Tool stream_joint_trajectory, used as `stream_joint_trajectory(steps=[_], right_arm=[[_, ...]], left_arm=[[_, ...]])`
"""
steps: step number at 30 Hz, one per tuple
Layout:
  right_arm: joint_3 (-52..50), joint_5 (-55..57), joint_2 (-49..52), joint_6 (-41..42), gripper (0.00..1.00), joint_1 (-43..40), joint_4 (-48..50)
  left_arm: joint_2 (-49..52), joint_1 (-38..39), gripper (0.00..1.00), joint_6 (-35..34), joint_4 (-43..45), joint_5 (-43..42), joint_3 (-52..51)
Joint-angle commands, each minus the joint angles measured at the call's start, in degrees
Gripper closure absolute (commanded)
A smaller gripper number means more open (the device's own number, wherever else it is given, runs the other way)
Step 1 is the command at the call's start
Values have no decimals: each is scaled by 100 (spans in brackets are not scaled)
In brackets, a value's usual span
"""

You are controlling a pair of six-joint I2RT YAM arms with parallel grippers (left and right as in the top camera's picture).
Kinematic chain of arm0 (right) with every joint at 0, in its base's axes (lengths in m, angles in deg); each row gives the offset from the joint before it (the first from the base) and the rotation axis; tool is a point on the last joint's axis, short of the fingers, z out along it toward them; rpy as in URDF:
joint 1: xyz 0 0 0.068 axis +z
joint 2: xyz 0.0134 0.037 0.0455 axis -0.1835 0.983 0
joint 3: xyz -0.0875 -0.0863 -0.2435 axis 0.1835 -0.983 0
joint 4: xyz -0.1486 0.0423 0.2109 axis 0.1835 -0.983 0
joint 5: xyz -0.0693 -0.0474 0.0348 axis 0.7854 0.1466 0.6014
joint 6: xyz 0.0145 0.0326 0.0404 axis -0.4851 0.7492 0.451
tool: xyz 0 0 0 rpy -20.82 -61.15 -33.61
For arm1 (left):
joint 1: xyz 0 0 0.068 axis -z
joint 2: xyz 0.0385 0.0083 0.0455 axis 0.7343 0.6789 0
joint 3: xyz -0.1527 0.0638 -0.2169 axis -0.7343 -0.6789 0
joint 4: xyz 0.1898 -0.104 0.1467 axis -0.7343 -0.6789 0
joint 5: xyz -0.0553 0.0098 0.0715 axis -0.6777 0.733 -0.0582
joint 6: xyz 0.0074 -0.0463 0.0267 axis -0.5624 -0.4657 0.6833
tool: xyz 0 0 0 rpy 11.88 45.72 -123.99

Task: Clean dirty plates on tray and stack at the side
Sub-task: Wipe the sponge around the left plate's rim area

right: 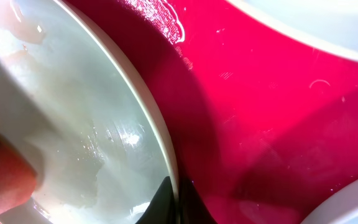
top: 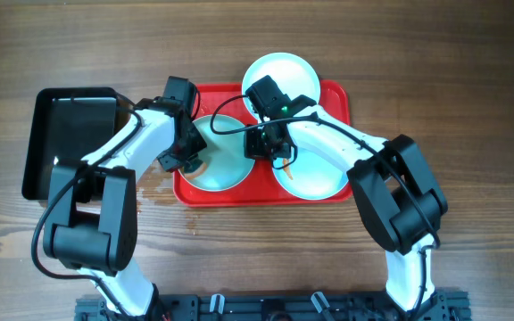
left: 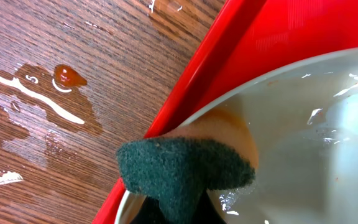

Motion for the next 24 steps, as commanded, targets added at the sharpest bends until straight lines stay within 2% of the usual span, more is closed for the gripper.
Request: stream_joint_trajectory(steps=[1, 7, 12, 20, 24], right_arm=[[-68, 225, 232, -103, 96, -33, -68], [-68, 227, 232, -76, 96, -33, -57], [-68, 225, 232, -79, 96, -33, -52], [-68, 225, 232, -76, 96, -33, -61], [-68, 225, 232, -61, 96, -33, -61]], left_arm=[[549, 155, 96, -74, -116, -411, -437], [549, 669, 96, 232, -120, -411, -437], [549, 1123, 96, 201, -334, -389, -437], [549, 1314, 96, 181, -485, -518, -437], [549, 1283, 96, 177, -343, -284, -437]])
